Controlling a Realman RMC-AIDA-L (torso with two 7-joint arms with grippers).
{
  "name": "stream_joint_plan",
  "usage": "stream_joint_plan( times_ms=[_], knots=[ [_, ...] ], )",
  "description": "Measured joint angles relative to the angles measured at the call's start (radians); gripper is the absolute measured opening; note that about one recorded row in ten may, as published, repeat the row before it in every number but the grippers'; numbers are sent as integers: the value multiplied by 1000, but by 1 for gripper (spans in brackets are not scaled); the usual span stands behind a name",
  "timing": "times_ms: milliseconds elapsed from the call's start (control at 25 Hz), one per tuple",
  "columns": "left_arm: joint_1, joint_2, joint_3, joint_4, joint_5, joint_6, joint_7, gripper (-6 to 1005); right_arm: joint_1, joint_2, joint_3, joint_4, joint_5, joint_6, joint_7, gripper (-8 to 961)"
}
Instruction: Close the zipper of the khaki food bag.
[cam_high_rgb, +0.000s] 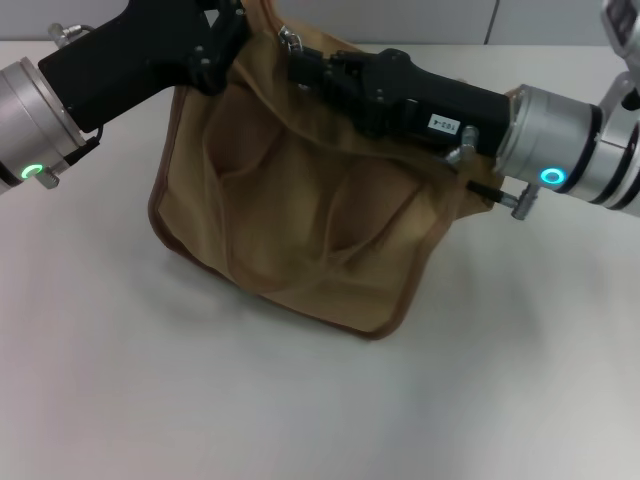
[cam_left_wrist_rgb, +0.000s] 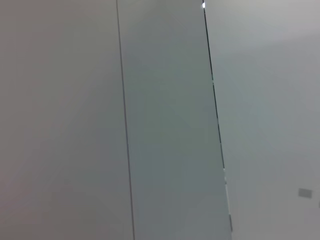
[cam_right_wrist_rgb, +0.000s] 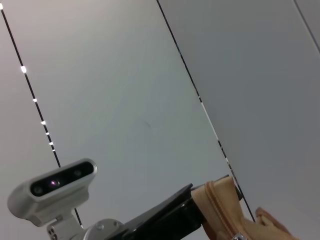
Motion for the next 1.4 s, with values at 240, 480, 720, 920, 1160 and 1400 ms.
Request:
stream_joint_plan(
  times_ms=[240,480,720,920,1160,1400],
  knots=[
    [11,1,-10,-6,-14,0,2,137,-23,-3,-6,-15,1,-26,3,2],
    [27,3,-38,-14,-15,-2,3,140,-48,-4,-9,-43,1,-60,27,2],
    [34,5,-106,-60,-15,0,4,143,-87,-5,-11,-115,-4,-118,103,1],
    [35,6,-136,-92,-15,2,16,146,-137,-6,-14,-196,-7,-167,185,1],
    [35,6,-143,-110,-15,5,29,149,-185,-7,-14,-230,-7,-202,200,1],
    [38,6,-147,-114,-15,6,30,152,-233,-7,-11,-276,-4,-245,206,1]
  ],
)
